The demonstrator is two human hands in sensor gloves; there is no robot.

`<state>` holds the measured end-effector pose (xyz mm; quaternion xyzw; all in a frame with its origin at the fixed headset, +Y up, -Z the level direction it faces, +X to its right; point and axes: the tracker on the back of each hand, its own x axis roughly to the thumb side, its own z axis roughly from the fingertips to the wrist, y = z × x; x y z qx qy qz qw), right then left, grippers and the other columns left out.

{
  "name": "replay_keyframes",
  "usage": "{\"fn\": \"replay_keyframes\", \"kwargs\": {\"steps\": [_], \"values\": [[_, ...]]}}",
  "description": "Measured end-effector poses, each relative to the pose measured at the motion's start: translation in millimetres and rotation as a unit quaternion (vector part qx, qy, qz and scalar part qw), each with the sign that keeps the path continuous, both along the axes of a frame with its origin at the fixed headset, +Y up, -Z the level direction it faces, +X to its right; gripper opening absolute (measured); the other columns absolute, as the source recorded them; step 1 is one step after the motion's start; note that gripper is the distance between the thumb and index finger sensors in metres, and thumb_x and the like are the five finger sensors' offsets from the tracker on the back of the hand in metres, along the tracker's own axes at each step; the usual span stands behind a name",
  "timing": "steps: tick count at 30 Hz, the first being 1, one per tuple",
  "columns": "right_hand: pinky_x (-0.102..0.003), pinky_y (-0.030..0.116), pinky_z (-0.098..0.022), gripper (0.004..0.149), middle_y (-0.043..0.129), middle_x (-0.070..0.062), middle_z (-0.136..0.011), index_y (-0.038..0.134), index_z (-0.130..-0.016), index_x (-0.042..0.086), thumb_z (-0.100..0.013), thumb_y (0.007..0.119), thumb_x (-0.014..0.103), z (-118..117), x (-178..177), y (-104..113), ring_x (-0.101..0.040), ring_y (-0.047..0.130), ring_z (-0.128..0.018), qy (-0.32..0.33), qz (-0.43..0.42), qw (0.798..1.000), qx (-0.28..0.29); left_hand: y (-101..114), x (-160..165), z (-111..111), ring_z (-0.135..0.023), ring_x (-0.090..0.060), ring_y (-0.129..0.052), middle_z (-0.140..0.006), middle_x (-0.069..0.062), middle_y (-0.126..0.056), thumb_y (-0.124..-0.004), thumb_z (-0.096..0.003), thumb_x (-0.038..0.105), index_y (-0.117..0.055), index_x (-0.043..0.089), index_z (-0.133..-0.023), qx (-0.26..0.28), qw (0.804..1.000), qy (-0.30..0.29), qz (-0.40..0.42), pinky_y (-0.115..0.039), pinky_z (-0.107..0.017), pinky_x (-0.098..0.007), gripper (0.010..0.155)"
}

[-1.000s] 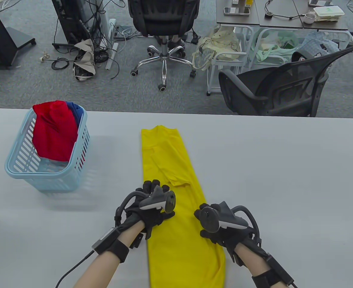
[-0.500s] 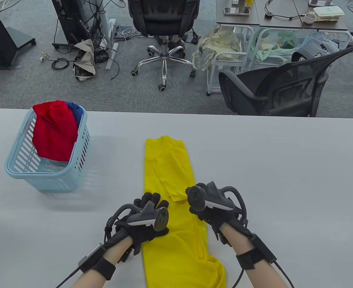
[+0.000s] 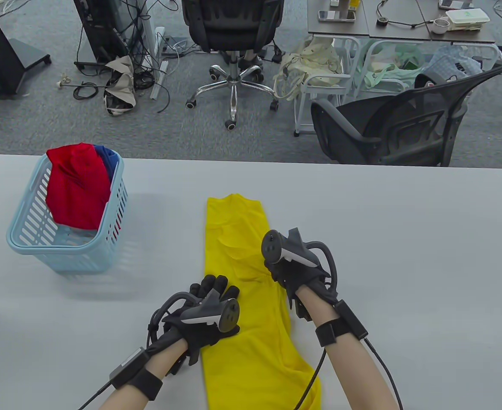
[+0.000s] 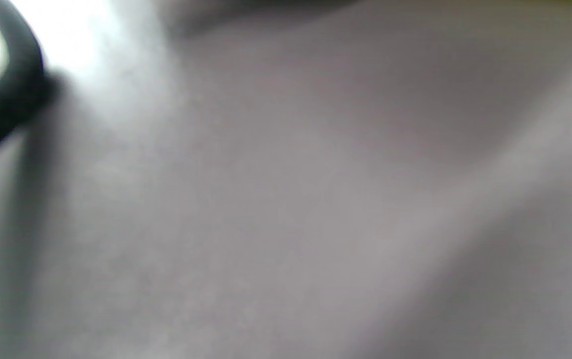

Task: Roll t-shirt into tight roll

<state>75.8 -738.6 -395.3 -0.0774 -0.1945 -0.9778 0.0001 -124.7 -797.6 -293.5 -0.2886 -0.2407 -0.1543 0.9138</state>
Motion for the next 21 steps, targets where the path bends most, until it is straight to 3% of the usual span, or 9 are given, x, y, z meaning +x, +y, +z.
{"fn": "replay_keyframes", "kwargs": {"steps": [4, 6, 8, 10, 12, 14, 17, 19, 21], "values": [[-0.047, 0.073, -0.057, 0.037, 0.082, -0.006, -0.092, 0.078, -0.087, 0.02, -0.066, 0.061, 0.046, 5, 33, 0, -0.025, 0.092, -0.074, -0.139, 0.113, 0.981, 0.073, 0, 0, 0, -0.107, -0.051, -0.001, -0.114, -0.022, 0.016, -0.014, -0.0429, 0.066, 0.018, 0.02, -0.105, 0.0, 1.0, 0.0, -0.001, -0.022, -0.078, -0.065, 0.084], [-0.047, 0.077, -0.052, 0.038, 0.09, -0.006, -0.084, 0.085, -0.079, 0.022, -0.064, 0.062, 0.049, 5, 51, -6, -0.024, 0.098, -0.066, -0.172, 0.174, 0.969, 0.034, 0, 0, 0, -0.107, -0.051, -0.001, -0.113, -0.022, 0.016, -0.013, -0.0429, 0.066, 0.018, 0.02, -0.105, -0.001, 1.0, 0.0, -0.001, -0.022, -0.078, -0.065, 0.084], [-0.047, 0.076, -0.053, 0.038, 0.089, -0.006, -0.086, 0.085, -0.08, 0.022, -0.065, 0.062, 0.048, 7, 61, -6, -0.025, 0.097, -0.068, -0.194, 0.193, 0.962, -0.015, 0, 0, 0, -0.106, -0.051, 0.0, -0.113, -0.022, 0.017, -0.013, -0.0427, 0.066, 0.019, 0.02, -0.105, -0.003, 1.0, 0.0, -0.002, -0.021, -0.078, -0.065, 0.084], [-0.048, 0.074, -0.056, 0.039, 0.084, -0.008, -0.091, 0.082, -0.085, 0.021, -0.064, 0.063, 0.049, 12, 66, 4, -0.027, 0.094, -0.073, -0.201, 0.183, 0.962, 0.03, 0, 0, 0, -0.106, -0.051, 0.0, -0.113, -0.022, 0.017, -0.013, -0.0427, 0.066, 0.019, 0.02, -0.105, -0.003, 1.0, 0.0, -0.002, -0.021, -0.078, -0.065, 0.084], [-0.05, 0.069, -0.061, 0.045, 0.073, -0.011, -0.1, 0.073, -0.096, 0.019, -0.064, 0.063, 0.05, 16, 61, 15, -0.03, 0.086, -0.081, -0.189, 0.156, 0.968, 0.059, 0, 0, 0, -0.106, -0.051, 0.001, -0.113, -0.022, 0.018, -0.013, -0.0426, 0.066, 0.019, 0.02, -0.104, -0.004, 1.0, 0.0, -0.002, -0.021, -0.078, -0.065, 0.084], [-0.054, 0.059, -0.07, 0.052, 0.054, -0.012, -0.116, 0.055, -0.111, 0.019, -0.066, 0.058, 0.044, 20, 48, 22, -0.036, 0.07, -0.101, -0.113, 0.086, 0.988, 0.068, 0, 0, 0, -0.106, -0.051, 0.001, -0.113, -0.022, 0.018, -0.013, -0.0426, 0.066, 0.019, 0.02, -0.104, -0.004, 1.0, 0.0, -0.003, -0.021, -0.078, -0.065, 0.084], [-0.06, 0.045, -0.076, 0.055, 0.031, -0.008, -0.125, 0.04, -0.118, 0.024, -0.066, 0.054, 0.036, 23, 21, 12, -0.04, 0.032, -0.118, 0.056, -0.068, 0.996, -0.028, 0, 0, 0, -0.106, -0.051, 0.001, -0.112, -0.022, 0.018, -0.013, -0.0425, 0.066, 0.02, 0.02, -0.104, -0.005, 1.0, 0.001, -0.003, -0.021, -0.078, -0.065, 0.083], [-0.061, 0.041, -0.076, 0.059, 0.025, -0.011, -0.124, 0.032, -0.119, 0.021, -0.066, 0.051, 0.037, 21, 12, -2, -0.041, 0.023, -0.116, 0.063, -0.088, 0.991, -0.08, 0, 0, 0, -0.106, -0.051, 0.001, -0.112, -0.022, 0.018, -0.013, -0.0425, 0.066, 0.02, 0.02, -0.104, -0.007, 1.0, 0.002, -0.002, -0.02, -0.077, -0.065, 0.083], [-0.062, 0.037, -0.076, 0.062, 0.022, -0.013, -0.122, 0.022, -0.119, 0.02, -0.065, 0.047, 0.039, 12, 15, -17, -0.041, 0.02, -0.114, 0.04, -0.032, 0.995, -0.09, 0, 0, 0, -0.106, -0.051, 0.002, -0.112, -0.022, 0.019, -0.013, -0.0426, 0.066, 0.02, 0.02, -0.104, -0.008, 1.0, 0.002, -0.002, -0.02, -0.077, -0.065, 0.083]]}}
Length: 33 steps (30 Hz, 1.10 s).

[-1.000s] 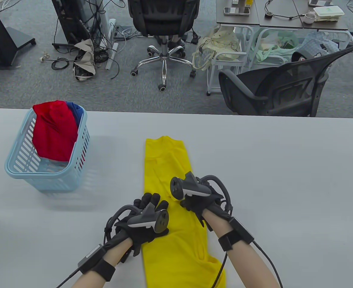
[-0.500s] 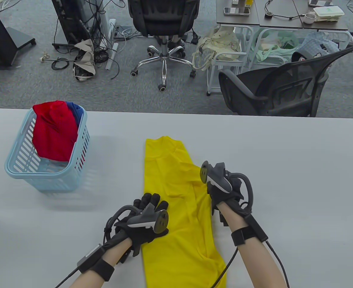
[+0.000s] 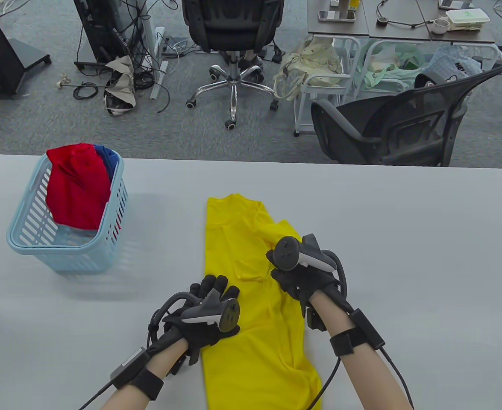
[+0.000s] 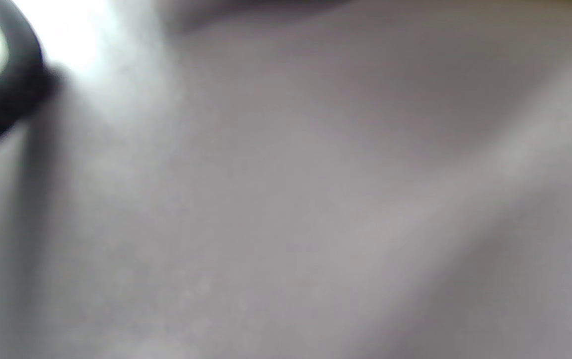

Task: Roll t-shirt into tight roll

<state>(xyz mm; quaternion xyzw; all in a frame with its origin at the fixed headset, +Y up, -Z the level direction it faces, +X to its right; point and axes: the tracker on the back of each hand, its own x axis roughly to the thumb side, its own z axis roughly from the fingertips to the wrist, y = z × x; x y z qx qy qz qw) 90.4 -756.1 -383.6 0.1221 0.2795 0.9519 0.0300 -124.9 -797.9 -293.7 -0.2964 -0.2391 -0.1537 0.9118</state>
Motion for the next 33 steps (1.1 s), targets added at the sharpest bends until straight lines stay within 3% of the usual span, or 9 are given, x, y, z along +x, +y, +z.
{"fn": "replay_keyframes", "kwargs": {"steps": [3, 7, 13, 16, 20, 27, 29, 31, 33], "values": [[-0.062, 0.035, -0.076, 0.064, 0.01, -0.01, -0.12, 0.01, -0.116, 0.021, -0.064, 0.037, 0.047, -19, 22, -13, -0.04, 0.014, -0.114, -0.072, 0.134, 0.988, 0.007, 0, 0, 0, -0.106, -0.051, 0.002, -0.112, -0.022, 0.019, -0.013, -0.0428, 0.066, 0.02, 0.02, -0.104, -0.002, 1.0, 0.0, 0.001, -0.02, -0.077, -0.065, 0.083], [-0.063, 0.043, -0.073, 0.068, 0.028, -0.021, -0.121, 0.026, -0.119, 0.01, -0.064, 0.038, 0.048, -31, 44, -2, -0.049, 0.029, -0.112, -0.196, 0.222, 0.955, 0.024, -1, 1, -1, -0.105, -0.051, 0.004, -0.111, -0.021, 0.021, -0.012, -0.0425, 0.066, 0.022, 0.021, -0.103, -0.01, 1.0, -0.002, -0.001, -0.018, -0.077, -0.066, 0.083], [-0.064, 0.032, -0.076, 0.067, 0.007, -0.018, -0.121, 0.01, -0.118, 0.016, -0.065, 0.038, 0.047, -8, 31, 5, -0.046, 0.009, -0.113, -0.087, 0.086, 0.991, 0.046, 2, 2, -4, -0.106, -0.051, 0.003, -0.113, -0.022, 0.018, -0.017, -0.0453, 0.066, 0.018, 0.021, -0.105, -0.018, 1.0, -0.003, 0.018, -0.019, -0.076, -0.067, 0.083], [-0.064, 0.036, -0.075, 0.069, 0.013, -0.019, -0.121, 0.014, -0.119, 0.016, -0.065, 0.042, 0.049, 6, 28, -3, -0.047, 0.014, -0.113, -0.061, 0.072, 0.995, 0.027, 18, 4, -10, -0.112, -0.05, -0.02, -0.122, -0.021, -0.004, -0.034, -0.0526, 0.062, -0.006, 0.024, -0.114, 0.02, 0.998, 0.002, 0.066, -0.037, -0.08, -0.064, 0.078], [-0.064, 0.033, -0.076, 0.073, -0.001, -0.019, -0.116, 0.0, -0.113, 0.017, -0.063, 0.038, 0.055, 9, 40, -21, -0.047, 0.007, -0.11, -0.06, 0.099, 0.993, -0.01, 43, 24, -30, -0.109, -0.039, -0.059, -0.124, -0.018, -0.039, -0.052, -0.0554, 0.056, -0.026, 0.02, -0.117, 0.086, 0.995, 0.011, 0.056, -0.06, -0.078, -0.056, 0.075], [-0.065, 0.027, -0.076, 0.073, -0.007, -0.018, -0.114, -0.005, -0.112, 0.017, -0.062, 0.034, 0.055, 8, 48, -23, -0.046, 0.001, -0.109, -0.072, 0.095, 0.993, -0.024, 36, 86, -75, -0.111, -0.038, -0.053, -0.124, -0.017, -0.032, -0.058, -0.0555, 0.053, -0.019, 0.033, -0.114, 0.13, 0.991, -0.005, 0.018, -0.056, -0.079, -0.057, 0.073], [-0.064, 0.027, -0.076, 0.073, -0.006, -0.018, -0.115, -0.005, -0.111, 0.018, -0.062, 0.034, 0.056, 6, 56, -23, -0.046, 0.001, -0.109, -0.086, 0.102, 0.991, -0.025, 31, 101, -84, -0.11, -0.036, -0.055, -0.122, -0.012, -0.039, -0.052, -0.0573, 0.046, -0.029, 0.037, -0.108, 0.142, 0.99, -0.016, 0.003, -0.057, -0.08, -0.055, 0.057], [-0.064, 0.026, -0.076, 0.073, -0.008, -0.016, -0.114, -0.006, -0.111, 0.019, -0.062, 0.034, 0.057, 2, 73, -23, -0.044, -0.001, -0.109, -0.097, 0.097, 0.99, -0.037, 35, 103, -87, -0.108, -0.031, -0.063, -0.117, -0.004, -0.055, -0.056, -0.0577, 0.037, -0.056, 0.037, -0.098, 0.21, 0.977, -0.027, 0.008, -0.057, -0.079, -0.056, 0.04], [-0.064, 0.026, -0.077, 0.073, -0.008, -0.015, -0.114, -0.005, -0.111, 0.019, -0.062, 0.035, 0.056, -2, 95, -22, -0.044, -0.001, -0.109, -0.126, 0.1, 0.986, -0.041, 41, 94, -92, -0.107, -0.03, -0.067, -0.114, -0.001, -0.062, -0.058, -0.0564, 0.036, -0.061, 0.036, -0.096, 0.235, 0.969, -0.052, -0.065, -0.058, -0.079, -0.057, 0.039]]}}
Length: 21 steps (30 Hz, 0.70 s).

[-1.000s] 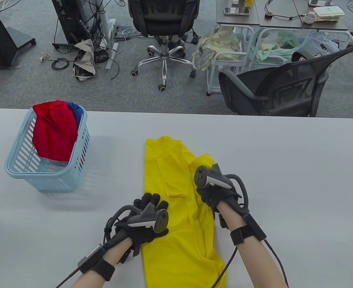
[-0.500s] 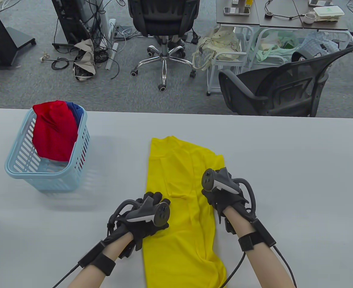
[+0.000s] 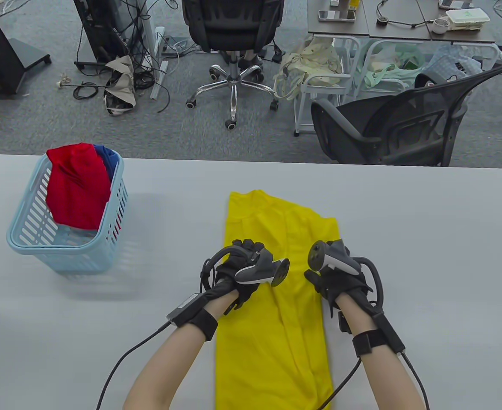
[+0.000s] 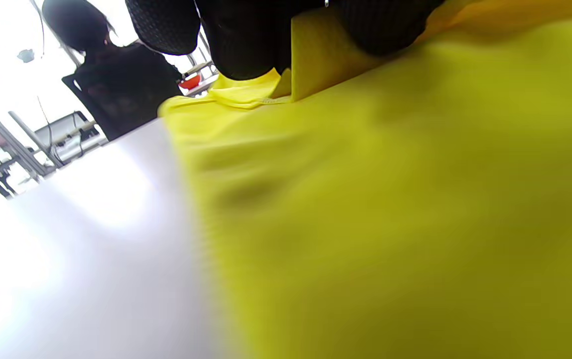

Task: Roll t-shirt into tight roll

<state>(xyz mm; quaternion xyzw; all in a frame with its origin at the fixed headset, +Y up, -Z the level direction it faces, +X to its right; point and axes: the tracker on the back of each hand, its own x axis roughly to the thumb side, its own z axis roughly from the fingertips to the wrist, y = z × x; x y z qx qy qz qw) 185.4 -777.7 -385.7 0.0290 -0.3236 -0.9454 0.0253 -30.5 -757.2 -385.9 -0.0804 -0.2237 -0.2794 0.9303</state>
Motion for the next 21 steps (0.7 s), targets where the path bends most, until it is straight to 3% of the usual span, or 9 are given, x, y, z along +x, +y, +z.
{"fn": "replay_keyframes", "kwargs": {"steps": [4, 6, 8, 11, 13, 16, 17, 19, 21], "values": [[-0.063, 0.023, -0.077, 0.073, -0.011, -0.013, -0.114, -0.007, -0.11, 0.022, -0.063, 0.037, 0.056, -5, 60, 1, -0.042, -0.004, -0.109, -0.067, -0.019, 0.997, -0.015, 23, -66, -24, -0.108, -0.031, -0.069, -0.115, -0.001, -0.065, -0.061, -0.0552, 0.037, -0.065, 0.037, -0.095, 0.115, 0.973, 0.092, -0.178, -0.06, -0.078, -0.058, 0.04], [-0.063, 0.024, -0.077, 0.072, -0.009, -0.012, -0.115, -0.005, -0.111, 0.022, -0.064, 0.039, 0.054, -7, 77, 6, -0.044, -0.002, -0.109, -0.095, 0.0, 0.995, -0.017, 36, -96, -33, -0.111, -0.038, -0.06, -0.122, -0.01, -0.052, -0.061, -0.0566, 0.034, -0.063, 0.033, -0.1, 0.104, 0.95, 0.202, -0.217, -0.058, -0.078, -0.06, 0.043], [-0.063, 0.024, -0.076, 0.073, -0.008, -0.015, -0.115, -0.004, -0.112, 0.019, -0.064, 0.038, 0.053, -8, 82, 13, -0.045, -0.003, -0.109, -0.113, 0.025, 0.993, -0.009, 47, -111, -30, -0.112, -0.047, -0.046, -0.125, -0.02, -0.033, -0.052, -0.0592, 0.036, -0.038, 0.021, -0.115, 0.062, 0.947, 0.253, -0.186, -0.051, -0.079, -0.062, 0.059], [-0.064, 0.026, -0.076, 0.074, -0.007, -0.018, -0.116, -0.002, -0.114, 0.016, -0.065, 0.04, 0.052, 1, 65, 28, -0.049, -0.001, -0.109, -0.087, 0.013, 0.995, 0.037, 53, -106, -4, -0.112, -0.047, -0.048, -0.126, -0.021, -0.031, -0.043, -0.0591, 0.044, -0.032, 0.019, -0.117, 0.031, 0.978, 0.201, -0.042, -0.052, -0.079, -0.063, 0.064], [-0.064, 0.031, -0.075, 0.076, 0.003, -0.02, -0.119, 0.007, -0.117, 0.014, -0.064, 0.044, 0.054, 18, 41, 38, -0.051, 0.008, -0.11, -0.025, 0.024, 0.997, 0.064, 41, -94, 16, -0.11, -0.044, -0.06, -0.125, -0.018, -0.045, -0.04, -0.0564, 0.052, -0.038, 0.019, -0.117, -0.048, 0.984, 0.167, 0.033, -0.057, -0.077, -0.062, 0.069], [-0.063, 0.044, -0.074, 0.079, 0.022, -0.025, -0.121, 0.02, -0.12, 0.01, -0.063, 0.047, 0.058, 49, 8, 37, -0.053, 0.03, -0.113, 0.059, 0.024, 0.997, 0.038, 5, -84, 35, -0.111, -0.047, -0.057, -0.126, -0.021, -0.043, -0.035, -0.0513, 0.063, -0.028, 0.017, -0.119, -0.224, 0.959, 0.155, 0.074, -0.056, -0.077, -0.064, 0.082], [-0.063, 0.045, -0.073, 0.08, 0.024, -0.027, -0.121, 0.02, -0.12, 0.009, -0.063, 0.047, 0.059, 57, 1, 30, -0.053, 0.032, -0.112, 0.071, 0.013, 0.997, 0.009, -9, -83, 37, -0.11, -0.055, -0.042, -0.123, -0.029, -0.021, -0.035, -0.0504, 0.065, -0.015, 0.015, -0.117, -0.267, 0.949, 0.158, 0.06, -0.053, -0.078, -0.064, 0.085], [-0.063, 0.045, -0.073, 0.085, 0.014, -0.031, -0.117, 0.012, -0.118, 0.007, -0.062, 0.045, 0.061, 64, -3, 14, -0.057, 0.024, -0.109, 0.084, 0.012, 0.996, -0.032, -19, -88, 37, -0.111, -0.055, -0.024, -0.12, -0.027, -0.002, -0.034, -0.0482, 0.067, 0.004, 0.015, -0.111, -0.231, 0.963, 0.136, -0.003, -0.044, -0.08, -0.066, 0.09], [-0.064, 0.04, -0.074, 0.085, 0.003, -0.028, -0.116, 0.001, -0.115, 0.01, -0.061, 0.042, 0.062, 60, 4, 7, -0.055, 0.014, -0.109, 0.079, 0.05, 0.995, -0.015, -20, -100, 28, -0.113, -0.049, -0.028, -0.121, -0.023, -0.005, -0.03, -0.0443, 0.068, 0.003, 0.018, -0.111, -0.201, 0.974, 0.106, -0.011, -0.045, -0.08, -0.065, 0.089]]}}
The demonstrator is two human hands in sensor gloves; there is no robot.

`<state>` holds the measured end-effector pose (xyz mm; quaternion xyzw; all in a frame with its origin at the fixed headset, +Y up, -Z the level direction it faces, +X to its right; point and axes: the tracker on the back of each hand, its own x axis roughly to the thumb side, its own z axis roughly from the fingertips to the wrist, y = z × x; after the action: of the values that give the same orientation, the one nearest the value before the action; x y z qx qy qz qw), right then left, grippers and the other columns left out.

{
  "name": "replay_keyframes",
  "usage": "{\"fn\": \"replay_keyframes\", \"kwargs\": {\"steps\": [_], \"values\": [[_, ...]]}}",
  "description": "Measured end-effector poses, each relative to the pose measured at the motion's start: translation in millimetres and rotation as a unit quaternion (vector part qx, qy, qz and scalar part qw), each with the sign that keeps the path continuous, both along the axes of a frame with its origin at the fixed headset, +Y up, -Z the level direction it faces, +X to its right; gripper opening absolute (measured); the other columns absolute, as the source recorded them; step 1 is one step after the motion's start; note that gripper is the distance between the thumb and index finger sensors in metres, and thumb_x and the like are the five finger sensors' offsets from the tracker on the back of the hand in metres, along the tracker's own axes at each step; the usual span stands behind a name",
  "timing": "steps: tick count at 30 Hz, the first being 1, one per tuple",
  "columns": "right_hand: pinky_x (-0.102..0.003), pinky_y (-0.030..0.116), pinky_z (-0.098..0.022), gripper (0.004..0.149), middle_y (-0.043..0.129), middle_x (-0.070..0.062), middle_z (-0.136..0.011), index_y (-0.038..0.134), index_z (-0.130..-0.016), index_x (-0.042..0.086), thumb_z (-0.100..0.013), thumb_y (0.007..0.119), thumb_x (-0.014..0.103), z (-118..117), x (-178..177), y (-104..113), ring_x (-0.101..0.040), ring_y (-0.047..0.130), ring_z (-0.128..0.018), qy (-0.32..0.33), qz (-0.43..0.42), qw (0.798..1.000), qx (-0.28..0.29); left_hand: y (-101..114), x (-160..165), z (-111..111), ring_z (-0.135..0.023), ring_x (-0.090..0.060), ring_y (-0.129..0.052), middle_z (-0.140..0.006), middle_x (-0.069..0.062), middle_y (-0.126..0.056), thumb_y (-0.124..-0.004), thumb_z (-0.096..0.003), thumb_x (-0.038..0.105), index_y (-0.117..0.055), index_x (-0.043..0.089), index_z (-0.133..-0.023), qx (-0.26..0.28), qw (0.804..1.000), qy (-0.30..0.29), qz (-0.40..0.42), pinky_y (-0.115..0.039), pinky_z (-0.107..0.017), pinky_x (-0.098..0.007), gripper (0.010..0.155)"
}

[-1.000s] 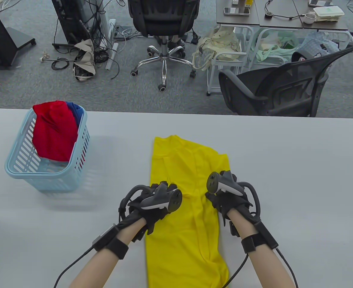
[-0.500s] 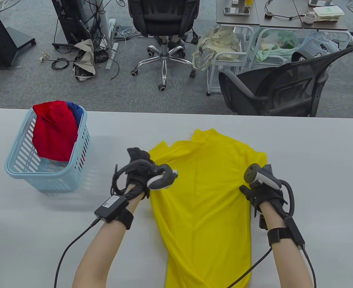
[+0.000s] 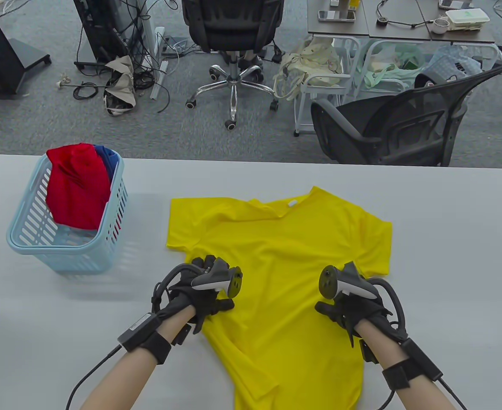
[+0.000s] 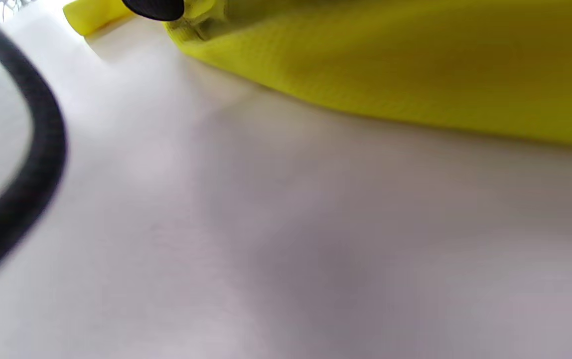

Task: Roll t-shirt into tight roll

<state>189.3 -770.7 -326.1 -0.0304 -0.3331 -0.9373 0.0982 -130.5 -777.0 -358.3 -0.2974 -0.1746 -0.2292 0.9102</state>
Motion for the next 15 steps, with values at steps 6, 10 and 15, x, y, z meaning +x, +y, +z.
{"fn": "replay_keyframes", "kwargs": {"steps": [6, 10, 15], "values": [[-0.064, 0.012, -0.074, 0.081, -0.017, -0.014, -0.11, -0.01, -0.109, 0.019, -0.062, 0.042, 0.06, -40, 30, -11, -0.042, -0.014, -0.103, -0.102, -0.117, 0.988, -0.025, 9, -44, -37, -0.111, -0.051, -0.028, -0.122, -0.024, -0.013, -0.037, -0.0491, 0.062, -0.007, 0.018, -0.113, 0.083, 0.984, 0.157, -0.033, -0.043, -0.079, -0.066, 0.083], [-0.063, 0.017, -0.076, 0.078, -0.013, -0.016, -0.112, -0.007, -0.11, 0.018, -0.062, 0.039, 0.058, -62, 9, -7, -0.044, -0.008, -0.106, -0.097, -0.07, 0.993, -0.013, 21, -19, -30, -0.112, -0.049, -0.035, -0.123, -0.023, -0.017, -0.048, -0.0559, 0.054, -0.014, 0.018, -0.115, 0.152, 0.979, 0.118, -0.065, -0.047, -0.079, -0.063, 0.077], [-0.063, 0.026, -0.075, 0.077, -0.004, -0.021, -0.116, 0.002, -0.115, 0.014, -0.064, 0.042, 0.055, -58, -18, 10, -0.051, 0.004, -0.108, -0.11, 0.036, 0.992, 0.053, 41, 29, 19, -0.088, -0.027, -0.083, -0.121, -0.016, -0.054, -0.045, -0.0527, 0.062, -0.033, 0.02, -0.117, 0.145, 0.987, 0.04, 0.064, -0.074, -0.068, -0.046, 0.078]]}}
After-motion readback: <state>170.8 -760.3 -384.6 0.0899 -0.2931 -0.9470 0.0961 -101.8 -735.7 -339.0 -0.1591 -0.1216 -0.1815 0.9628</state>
